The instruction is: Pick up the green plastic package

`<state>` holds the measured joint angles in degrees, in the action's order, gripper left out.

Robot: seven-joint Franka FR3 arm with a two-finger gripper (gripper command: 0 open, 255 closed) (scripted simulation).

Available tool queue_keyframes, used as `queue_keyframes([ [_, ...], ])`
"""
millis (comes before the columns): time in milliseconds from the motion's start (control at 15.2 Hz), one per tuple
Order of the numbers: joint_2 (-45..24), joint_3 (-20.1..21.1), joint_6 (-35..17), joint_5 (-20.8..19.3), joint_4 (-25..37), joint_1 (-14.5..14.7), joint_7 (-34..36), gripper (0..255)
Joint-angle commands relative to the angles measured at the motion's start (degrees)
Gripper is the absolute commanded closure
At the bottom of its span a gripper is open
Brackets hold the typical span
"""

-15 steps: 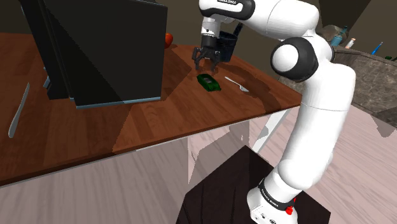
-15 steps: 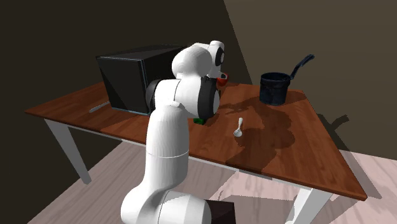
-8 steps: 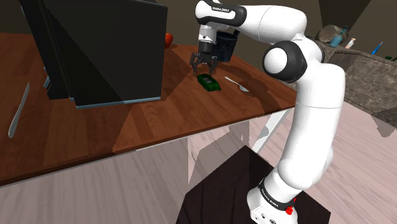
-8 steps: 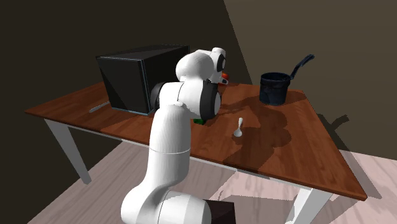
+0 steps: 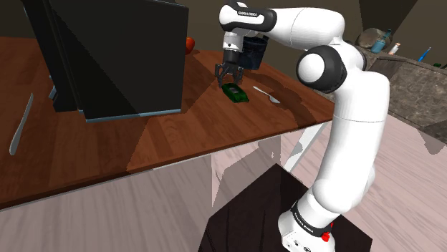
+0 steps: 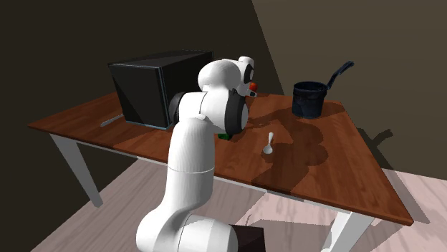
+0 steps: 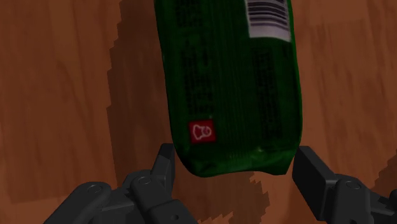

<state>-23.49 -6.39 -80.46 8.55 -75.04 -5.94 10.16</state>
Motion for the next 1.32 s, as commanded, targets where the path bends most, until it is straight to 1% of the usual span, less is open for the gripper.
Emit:
queue_keyframes([
  [0, -0.04, 0.00, 0.01, -0.01, -0.08, 0.00, 0.00, 255],
  [264, -0.09, 0.01, 0.14, 0.00, 0.10, 0.01, 0.04, 255],
  [396, -0.29, 0.01, 1.78, 0.04, 1.94, -0.08, 0.21, 255],
  [858, -1.68, 0.05, 7.92, 0.29, 9.51, -0.50, 0.84, 255],
  [1254, -4.13, 0.16, 14.04, 0.74, 18.11, -1.07, 1.50, 255],
])
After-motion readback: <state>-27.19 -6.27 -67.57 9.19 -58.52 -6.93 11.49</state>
